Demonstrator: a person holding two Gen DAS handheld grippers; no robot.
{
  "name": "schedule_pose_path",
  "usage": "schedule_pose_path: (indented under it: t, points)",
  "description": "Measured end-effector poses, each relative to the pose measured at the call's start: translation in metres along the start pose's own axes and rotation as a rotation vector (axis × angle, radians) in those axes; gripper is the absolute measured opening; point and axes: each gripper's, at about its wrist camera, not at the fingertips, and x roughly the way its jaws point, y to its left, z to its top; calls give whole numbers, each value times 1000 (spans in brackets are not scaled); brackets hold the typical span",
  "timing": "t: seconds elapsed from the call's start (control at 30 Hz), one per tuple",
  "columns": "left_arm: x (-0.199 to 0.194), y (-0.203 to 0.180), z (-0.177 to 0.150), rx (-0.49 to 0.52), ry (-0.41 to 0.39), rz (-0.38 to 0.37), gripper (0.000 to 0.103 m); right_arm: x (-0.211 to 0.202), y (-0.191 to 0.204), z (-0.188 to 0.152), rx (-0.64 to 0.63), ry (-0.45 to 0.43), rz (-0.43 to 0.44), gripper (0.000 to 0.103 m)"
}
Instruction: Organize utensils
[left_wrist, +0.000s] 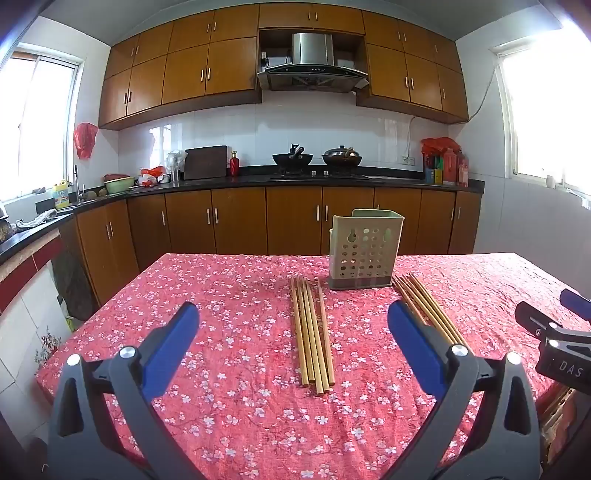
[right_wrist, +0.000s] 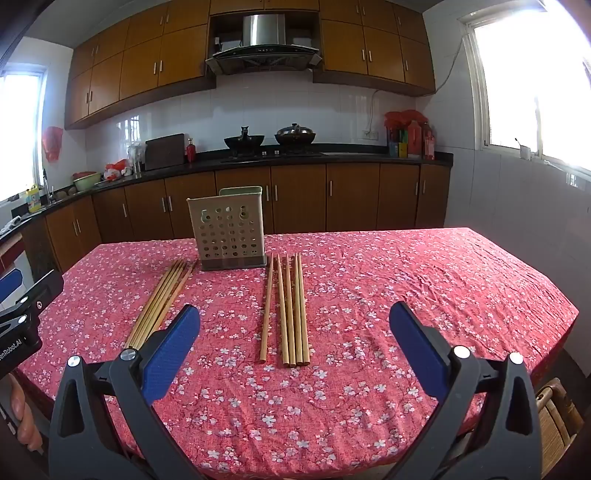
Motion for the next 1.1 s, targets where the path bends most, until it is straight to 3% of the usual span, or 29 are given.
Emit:
schedule_pose_path:
  t: [1.1]
  points:
    - [-1,1,0,3,5,-1,99,-1,-2,1,-1,-3,0,101]
